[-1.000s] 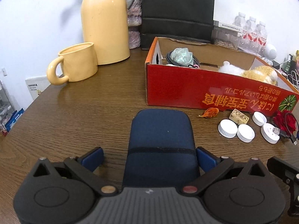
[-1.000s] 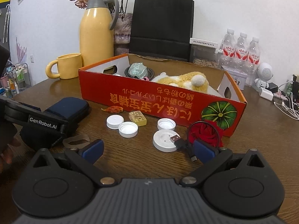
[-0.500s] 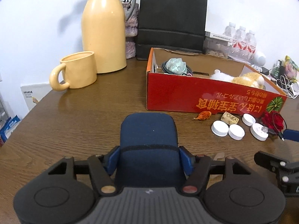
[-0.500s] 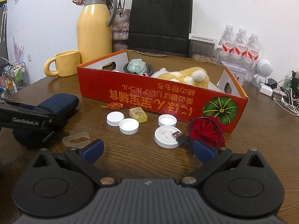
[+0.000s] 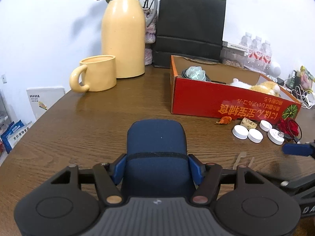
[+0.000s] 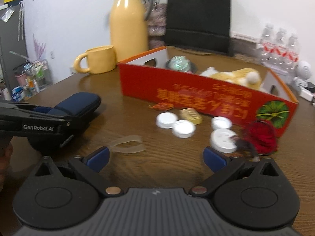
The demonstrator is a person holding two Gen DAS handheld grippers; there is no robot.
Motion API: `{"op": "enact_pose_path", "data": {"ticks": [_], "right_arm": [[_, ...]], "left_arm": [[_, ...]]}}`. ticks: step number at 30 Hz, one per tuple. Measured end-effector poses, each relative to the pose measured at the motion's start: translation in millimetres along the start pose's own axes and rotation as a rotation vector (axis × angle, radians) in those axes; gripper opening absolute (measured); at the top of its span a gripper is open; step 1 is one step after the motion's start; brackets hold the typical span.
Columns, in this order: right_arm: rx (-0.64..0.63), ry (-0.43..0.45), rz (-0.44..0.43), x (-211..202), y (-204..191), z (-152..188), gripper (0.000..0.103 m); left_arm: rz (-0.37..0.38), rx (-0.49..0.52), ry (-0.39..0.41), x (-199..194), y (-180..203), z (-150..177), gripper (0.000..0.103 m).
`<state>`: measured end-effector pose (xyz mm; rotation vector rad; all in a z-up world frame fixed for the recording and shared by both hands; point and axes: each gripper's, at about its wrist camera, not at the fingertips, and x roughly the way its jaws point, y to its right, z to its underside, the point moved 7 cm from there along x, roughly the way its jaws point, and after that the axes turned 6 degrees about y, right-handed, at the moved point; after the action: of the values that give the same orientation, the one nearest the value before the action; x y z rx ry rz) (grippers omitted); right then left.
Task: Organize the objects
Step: 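Grasp the dark blue pouch with the left gripper while the right grasps the clear plastic strip, then carry the pouch and plastic strip into the box and open both grippers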
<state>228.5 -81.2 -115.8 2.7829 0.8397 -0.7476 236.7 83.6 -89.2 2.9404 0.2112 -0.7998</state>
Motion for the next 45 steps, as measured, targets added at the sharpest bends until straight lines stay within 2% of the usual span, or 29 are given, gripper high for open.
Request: {"op": "enact_pose_path", "data": {"ticks": [4, 7, 8, 9, 10, 11, 12, 13, 29, 35, 45], "right_arm": [[-0.012, -0.019, -0.014, 10.0, -11.3, -2.2, 0.102], [-0.014, -0.044, -0.019, 19.8, -16.2, -3.2, 0.088], [-0.015, -0.048, -0.024, 22.2, -18.1, -3.7, 0.08], [-0.02, -0.039, -0.029, 22.5, -19.9, -5.0, 0.064], [-0.029, -0.028, -0.044, 22.1, -22.7, -6.2, 0.054], [-0.039, -0.02, -0.057, 21.0, -25.1, -6.6, 0.029], [-0.051, -0.013, -0.067, 19.5, -27.9, -6.5, 0.009], [-0.057, -0.012, -0.071, 18.7, -29.1, -6.3, 0.005], [0.022, 0.108, -0.052, -10.1, -6.1, -20.7, 0.003], [0.039, 0.163, -0.024, -18.5, 10.6, -35.2, 0.003], [0.059, 0.275, 0.022, -28.5, 46.6, -71.9, 0.003]], "left_arm": [[0.01, 0.004, 0.002, -0.7, 0.7, 0.6, 0.064], [0.016, 0.008, 0.003, -0.9, 1.7, 1.0, 0.064], [0.017, 0.007, 0.003, -1.1, 1.7, 1.4, 0.064], [0.017, 0.007, 0.003, -1.2, 1.6, 1.4, 0.064], [0.018, 0.007, 0.003, -1.1, 1.6, 1.4, 0.064], [0.018, 0.007, 0.003, -1.2, 1.7, 1.4, 0.064], [0.018, 0.006, 0.002, -1.1, 1.8, 1.7, 0.064], [0.018, 0.007, 0.003, -1.1, 1.9, 1.8, 0.064], [0.023, 0.015, 0.021, -4.4, 9.3, -5.2, 0.063], [0.054, 0.029, 0.031, -8.3, 30.6, -22.6, 0.063], [0.09, 0.052, 0.084, -0.9, 71.6, -76.7, 0.063]]}}
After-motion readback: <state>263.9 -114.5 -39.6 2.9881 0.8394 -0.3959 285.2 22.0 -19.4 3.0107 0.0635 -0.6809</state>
